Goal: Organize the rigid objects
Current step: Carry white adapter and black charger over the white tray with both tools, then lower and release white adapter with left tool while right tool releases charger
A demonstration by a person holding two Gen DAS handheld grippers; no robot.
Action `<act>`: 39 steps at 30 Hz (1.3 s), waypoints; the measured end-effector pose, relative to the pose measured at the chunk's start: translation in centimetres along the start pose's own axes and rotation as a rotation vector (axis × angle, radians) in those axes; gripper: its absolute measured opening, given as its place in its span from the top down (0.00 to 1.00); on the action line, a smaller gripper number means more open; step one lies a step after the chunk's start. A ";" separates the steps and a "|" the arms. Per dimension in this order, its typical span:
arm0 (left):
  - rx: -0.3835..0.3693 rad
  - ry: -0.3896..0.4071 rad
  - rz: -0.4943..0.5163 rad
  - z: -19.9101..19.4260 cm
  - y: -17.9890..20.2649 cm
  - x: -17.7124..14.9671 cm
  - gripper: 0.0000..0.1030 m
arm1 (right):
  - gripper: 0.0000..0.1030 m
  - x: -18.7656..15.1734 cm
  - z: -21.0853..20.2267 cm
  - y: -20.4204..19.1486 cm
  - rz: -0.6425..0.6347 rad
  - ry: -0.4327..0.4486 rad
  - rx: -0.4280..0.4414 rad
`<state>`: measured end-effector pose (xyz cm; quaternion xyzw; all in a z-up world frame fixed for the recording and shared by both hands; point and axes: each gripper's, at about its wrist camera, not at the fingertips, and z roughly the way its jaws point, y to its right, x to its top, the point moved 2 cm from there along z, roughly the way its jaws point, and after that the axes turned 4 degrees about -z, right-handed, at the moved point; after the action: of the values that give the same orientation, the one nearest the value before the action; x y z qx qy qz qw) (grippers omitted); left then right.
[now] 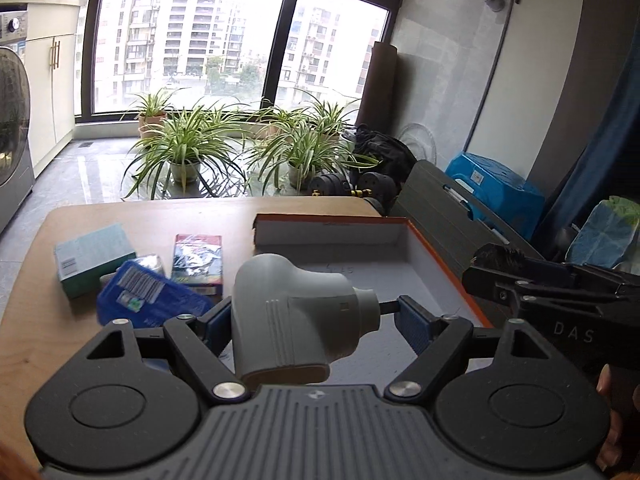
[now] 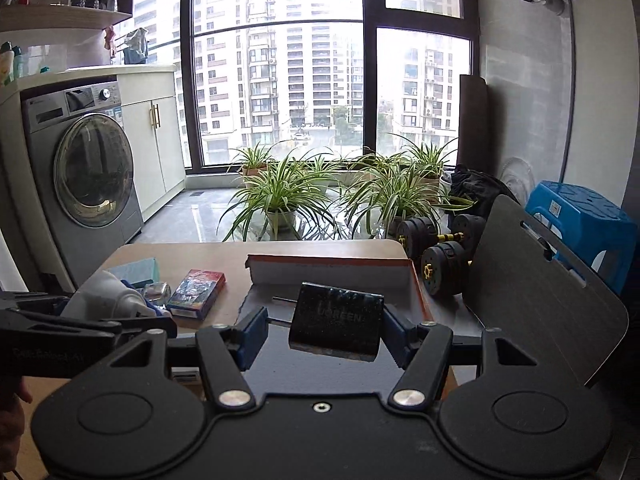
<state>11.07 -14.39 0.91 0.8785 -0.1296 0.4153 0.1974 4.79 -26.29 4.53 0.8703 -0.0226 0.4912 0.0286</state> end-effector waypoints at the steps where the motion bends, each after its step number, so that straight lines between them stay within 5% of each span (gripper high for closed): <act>1: 0.002 -0.004 0.008 0.7 0.4 0.3 0.17 | 0.28 0.4 0.3 0.7 0.006 0.002 0.001; 15: 0.058 -0.042 -0.018 7.5 1.8 4.1 0.18 | 0.28 4.2 8.5 4.9 0.001 -0.098 0.046; 18: 0.063 -0.045 -0.010 8.5 2.2 4.9 0.33 | 0.28 4.5 9.8 5.5 0.002 -0.098 0.056; 21: 0.064 -0.046 -0.011 9.3 2.1 5.0 0.35 | 0.28 4.3 11.1 5.6 0.011 -0.112 0.063; 32: 0.085 -0.100 -0.036 11.0 0.5 4.0 0.33 | 0.28 3.2 14.3 5.2 0.016 -0.186 0.096; 39: 0.106 -0.102 -0.025 10.5 0.0 3.5 0.22 | 0.28 2.9 14.8 4.9 0.001 -0.192 0.075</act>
<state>20.34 -19.34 -2.42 0.9093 -0.1063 0.3737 0.1491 18.56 -32.25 -0.50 0.9137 -0.0074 0.4062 -0.0065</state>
